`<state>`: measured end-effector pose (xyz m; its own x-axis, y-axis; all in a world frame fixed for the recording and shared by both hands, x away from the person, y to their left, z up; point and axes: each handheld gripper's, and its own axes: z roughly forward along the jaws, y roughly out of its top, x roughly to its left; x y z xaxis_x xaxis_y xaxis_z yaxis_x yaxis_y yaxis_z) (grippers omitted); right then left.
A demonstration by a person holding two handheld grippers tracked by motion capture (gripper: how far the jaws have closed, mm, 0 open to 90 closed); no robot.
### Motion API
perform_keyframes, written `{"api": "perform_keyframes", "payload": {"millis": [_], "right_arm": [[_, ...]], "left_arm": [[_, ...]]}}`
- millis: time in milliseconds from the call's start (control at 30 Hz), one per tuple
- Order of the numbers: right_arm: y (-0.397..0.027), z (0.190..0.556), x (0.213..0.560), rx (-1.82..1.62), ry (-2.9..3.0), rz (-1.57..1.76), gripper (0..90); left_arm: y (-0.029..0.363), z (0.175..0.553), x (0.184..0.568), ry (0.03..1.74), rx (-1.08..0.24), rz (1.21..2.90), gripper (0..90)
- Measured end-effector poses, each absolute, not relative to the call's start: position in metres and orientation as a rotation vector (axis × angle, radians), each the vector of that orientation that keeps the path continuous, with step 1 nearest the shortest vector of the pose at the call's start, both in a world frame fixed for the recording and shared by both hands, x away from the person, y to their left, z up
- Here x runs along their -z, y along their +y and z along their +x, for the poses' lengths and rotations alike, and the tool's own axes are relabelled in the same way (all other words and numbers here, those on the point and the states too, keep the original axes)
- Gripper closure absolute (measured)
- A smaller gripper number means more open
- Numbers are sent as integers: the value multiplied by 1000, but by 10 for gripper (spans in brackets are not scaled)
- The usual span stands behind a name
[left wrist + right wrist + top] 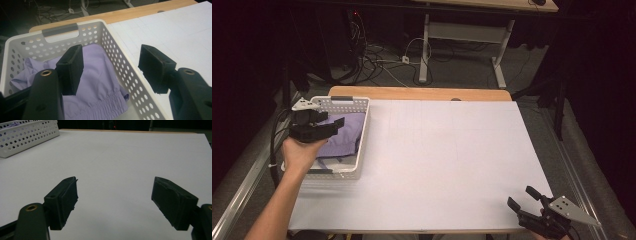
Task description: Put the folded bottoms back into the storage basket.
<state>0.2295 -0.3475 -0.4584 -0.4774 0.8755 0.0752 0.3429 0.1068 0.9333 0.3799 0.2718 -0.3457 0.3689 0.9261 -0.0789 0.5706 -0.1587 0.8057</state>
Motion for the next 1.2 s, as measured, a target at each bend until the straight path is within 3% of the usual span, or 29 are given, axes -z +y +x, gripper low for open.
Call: {"api": "perform_keyframes", "payload": {"millis": [1200], "right_arm": [[-347, 230, 459, -1367, 1884, 1185, 221]], "left_arm": [[280, 351, 347, 1249, -555, 1787, 351]]}}
